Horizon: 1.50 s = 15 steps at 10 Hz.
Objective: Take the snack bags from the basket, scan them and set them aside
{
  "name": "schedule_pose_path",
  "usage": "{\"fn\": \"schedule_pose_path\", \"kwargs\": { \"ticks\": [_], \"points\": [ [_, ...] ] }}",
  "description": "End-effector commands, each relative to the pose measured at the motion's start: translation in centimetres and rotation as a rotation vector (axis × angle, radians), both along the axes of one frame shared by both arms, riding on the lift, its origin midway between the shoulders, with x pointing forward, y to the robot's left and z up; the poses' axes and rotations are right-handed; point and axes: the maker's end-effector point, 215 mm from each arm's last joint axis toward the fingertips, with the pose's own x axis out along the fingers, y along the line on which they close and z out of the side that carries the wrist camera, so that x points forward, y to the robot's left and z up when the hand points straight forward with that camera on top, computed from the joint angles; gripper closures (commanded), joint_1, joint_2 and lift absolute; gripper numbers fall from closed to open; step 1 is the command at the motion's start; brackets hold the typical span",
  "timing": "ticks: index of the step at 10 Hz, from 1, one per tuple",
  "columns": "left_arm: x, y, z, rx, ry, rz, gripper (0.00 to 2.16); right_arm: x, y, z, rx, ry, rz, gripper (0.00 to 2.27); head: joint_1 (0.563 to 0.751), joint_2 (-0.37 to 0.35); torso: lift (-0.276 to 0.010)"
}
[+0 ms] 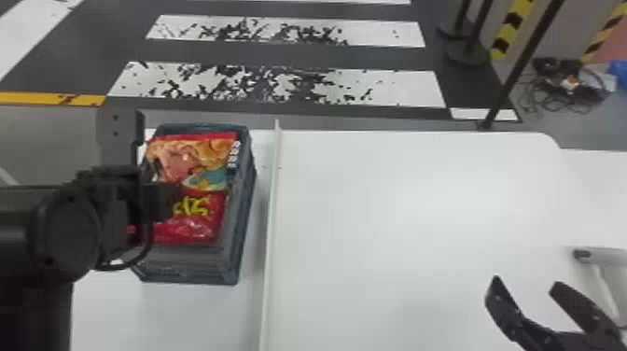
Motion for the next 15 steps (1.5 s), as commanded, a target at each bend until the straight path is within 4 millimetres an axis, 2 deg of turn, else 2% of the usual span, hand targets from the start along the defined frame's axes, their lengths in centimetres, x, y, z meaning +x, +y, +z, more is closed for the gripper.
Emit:
{"fn": "schedule_pose_path", "kwargs": {
  "ticks": [1,6,7,10,13,15],
  "points": [
    [0.0,-0.1,1.0,0.008,-0.023,-0.001,1.70,0.0,0.0,0.0,0.000,0.000,0.000,0.17,0.695,-0.002,-0.075],
    [-0.7,1.8,3.6,0.074,-0.081,0.041,1.70,-0.1,-0.2,0.0,0.014,0.002,-0.005,0.17,0.695,0.012,-0.075],
    [-0.9,2.3,3.9,0.098,-0.090,0.054,1.70,-0.1,-0.2,-0.2,0.015,0.005,-0.006,0.17,0.695,0.016,-0.075],
    [-0.7,2.3,4.0,0.109,-0.106,0.056,1.70,-0.2,-0.2,-0.3,0.016,0.006,-0.007,0.17,0.695,0.031,-0.075],
    [1.0,1.9,4.0,0.117,-0.156,0.046,1.70,0.0,-0.4,-0.2,0.015,0.004,-0.009,0.17,0.695,0.027,-0.075],
    [2.4,0.6,4.5,0.111,-0.196,0.024,1.70,0.0,-0.8,-0.2,0.010,0.004,-0.014,0.17,0.695,0.019,-0.075]
  ]
}}
